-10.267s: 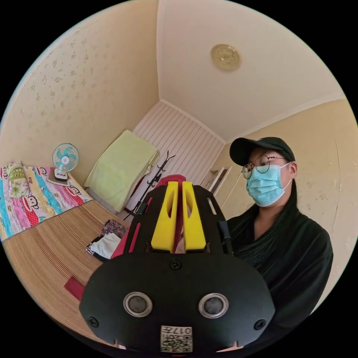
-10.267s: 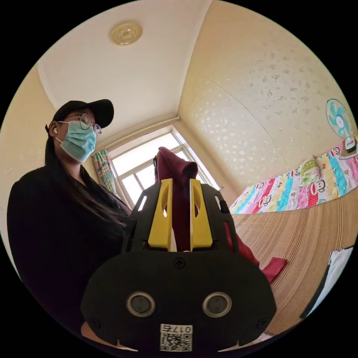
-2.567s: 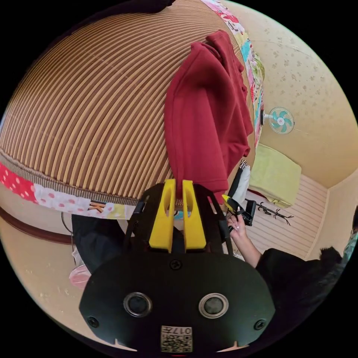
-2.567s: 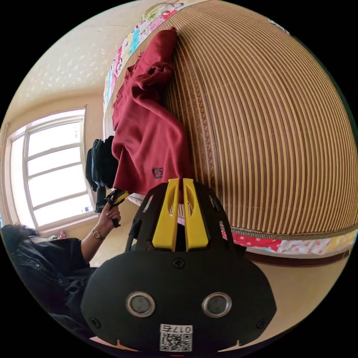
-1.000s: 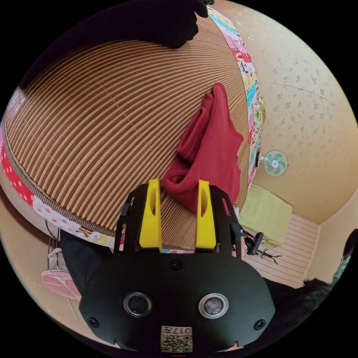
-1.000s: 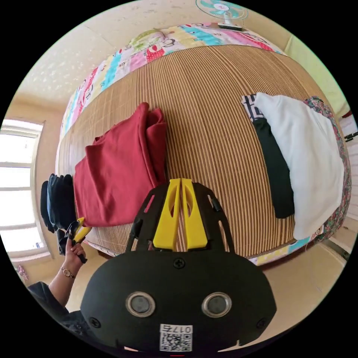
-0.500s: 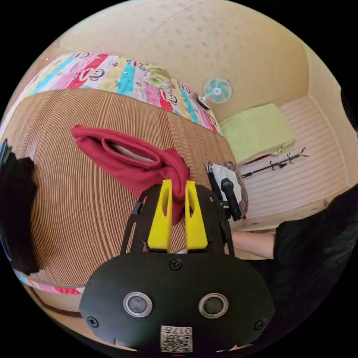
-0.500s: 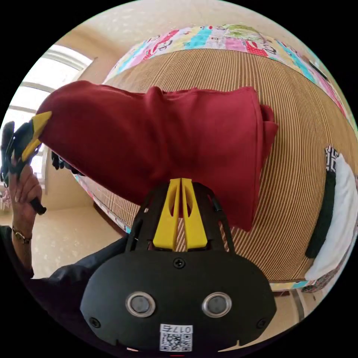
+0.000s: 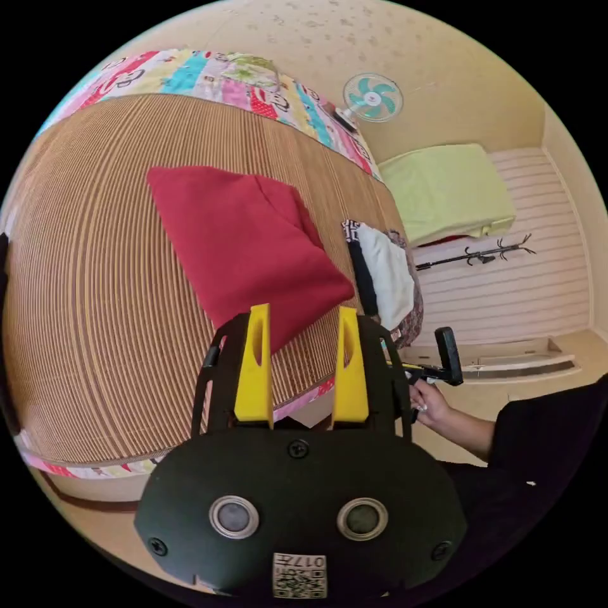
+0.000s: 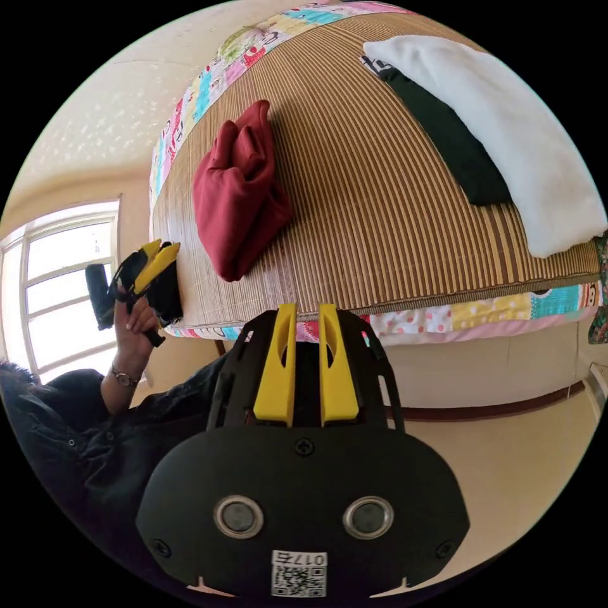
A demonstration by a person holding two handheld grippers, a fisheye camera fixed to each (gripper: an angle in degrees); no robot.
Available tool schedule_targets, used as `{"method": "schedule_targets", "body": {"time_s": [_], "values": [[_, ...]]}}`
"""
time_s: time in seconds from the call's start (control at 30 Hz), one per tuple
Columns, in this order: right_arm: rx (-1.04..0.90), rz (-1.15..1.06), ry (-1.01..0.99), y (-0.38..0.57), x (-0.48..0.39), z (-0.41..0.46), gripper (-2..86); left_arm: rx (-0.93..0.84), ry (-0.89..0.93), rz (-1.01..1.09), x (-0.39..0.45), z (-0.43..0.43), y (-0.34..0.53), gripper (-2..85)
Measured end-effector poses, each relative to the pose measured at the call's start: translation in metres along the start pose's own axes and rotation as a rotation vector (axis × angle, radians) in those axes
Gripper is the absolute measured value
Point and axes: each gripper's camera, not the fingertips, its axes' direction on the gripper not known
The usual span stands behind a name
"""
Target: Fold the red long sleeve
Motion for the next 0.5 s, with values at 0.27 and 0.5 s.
{"method": "schedule_targets", "body": {"time_s": [0.27, 0.5], "values": [[0.175, 0.346, -0.769, -0.008, 0.052, 0.036, 19.6, -0.226, 0.470, -0.441, -0.115, 0.116, 0.008, 14.9], [0.335, 0.441, -0.913, -0.057, 0.063, 0.043, 25.7, -0.334, 0.631, -0.191, -0.069, 0.101, 0.026, 5.9]]}}
